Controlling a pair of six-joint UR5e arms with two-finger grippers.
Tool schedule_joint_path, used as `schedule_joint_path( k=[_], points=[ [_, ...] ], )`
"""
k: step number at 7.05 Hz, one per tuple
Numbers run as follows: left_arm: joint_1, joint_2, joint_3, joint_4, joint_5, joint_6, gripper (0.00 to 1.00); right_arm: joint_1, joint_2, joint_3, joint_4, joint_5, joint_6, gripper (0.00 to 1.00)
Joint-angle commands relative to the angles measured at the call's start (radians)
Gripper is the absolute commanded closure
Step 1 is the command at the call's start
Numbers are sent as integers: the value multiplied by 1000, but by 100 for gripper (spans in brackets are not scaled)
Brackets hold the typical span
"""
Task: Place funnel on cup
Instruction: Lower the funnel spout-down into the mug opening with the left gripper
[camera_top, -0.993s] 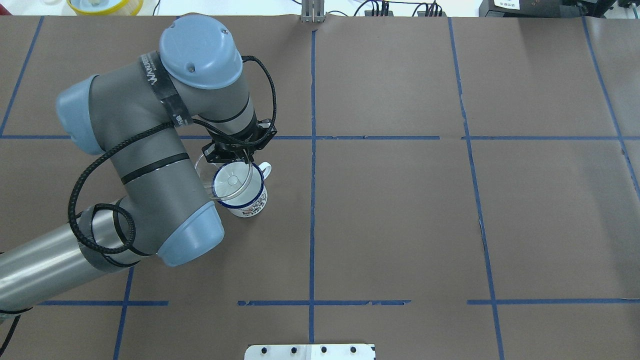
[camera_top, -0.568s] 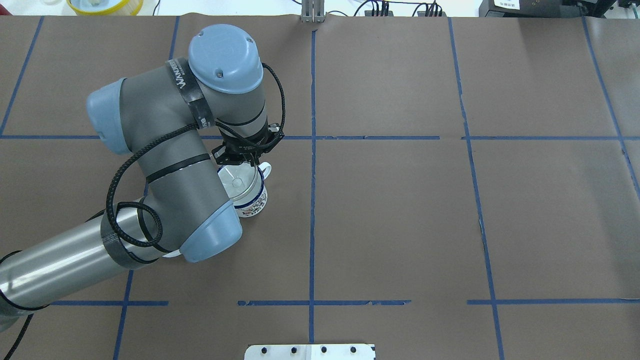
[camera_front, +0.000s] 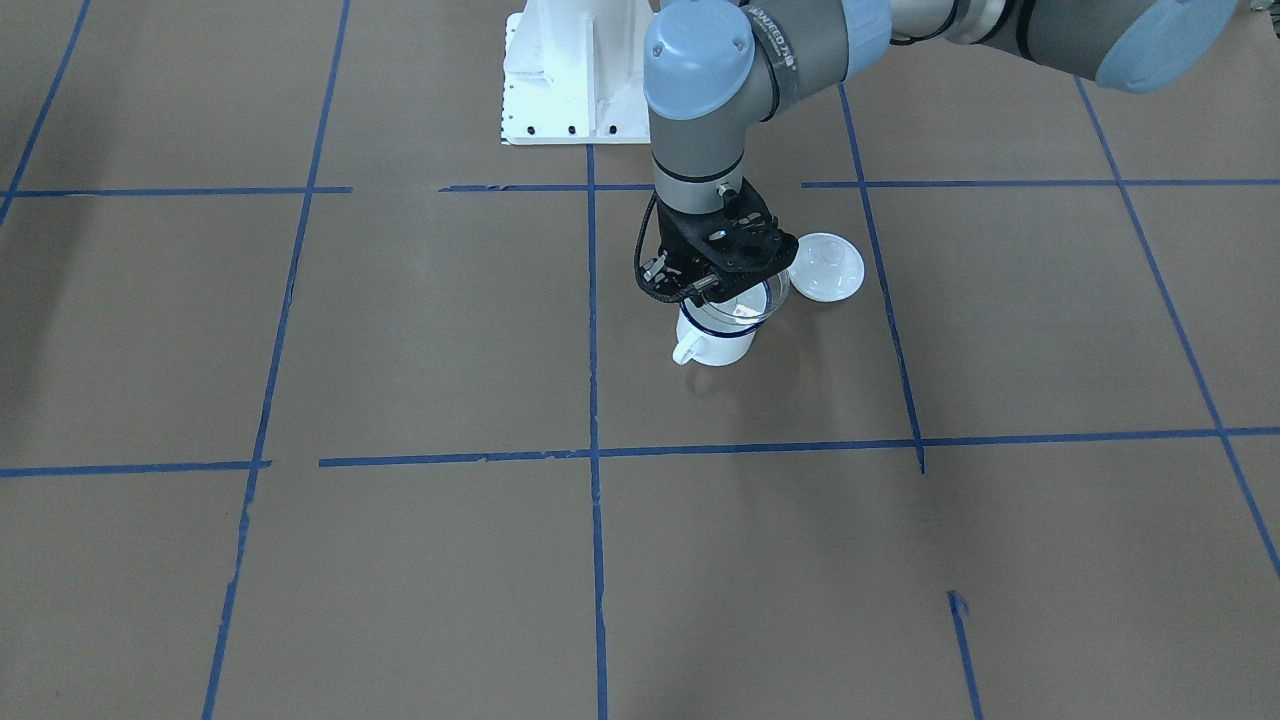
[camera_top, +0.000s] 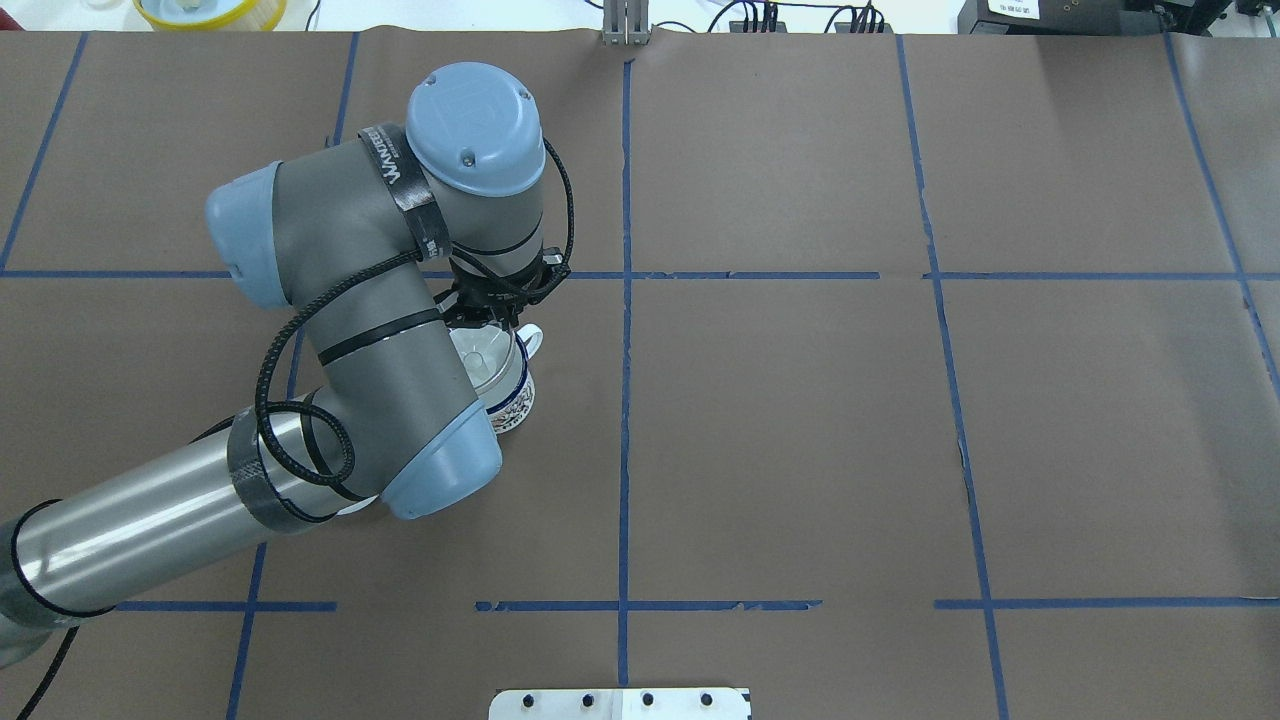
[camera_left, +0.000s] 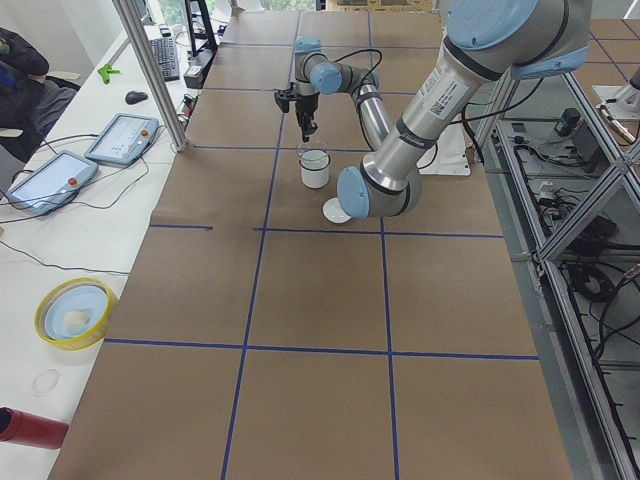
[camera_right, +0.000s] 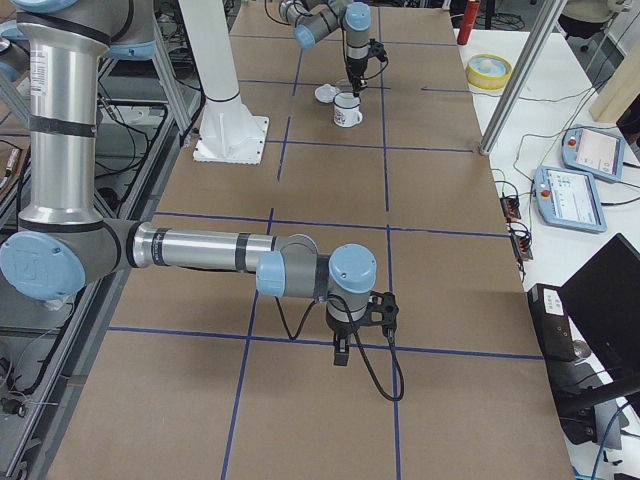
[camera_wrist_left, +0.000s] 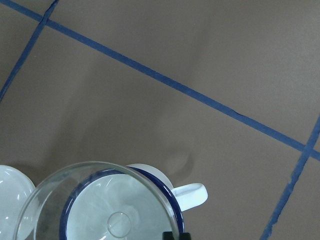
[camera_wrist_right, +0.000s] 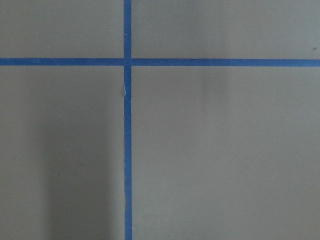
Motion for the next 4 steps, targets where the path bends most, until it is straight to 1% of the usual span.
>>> schedule_joint_path(
  k=[1,4],
  points=[
    [10,-9,25,-1,16,-2,100,0,0,0,0,0,0,0],
    [17,-9,30,-3,30,-2,100,0,0,0,0,0,0,0]
  ],
)
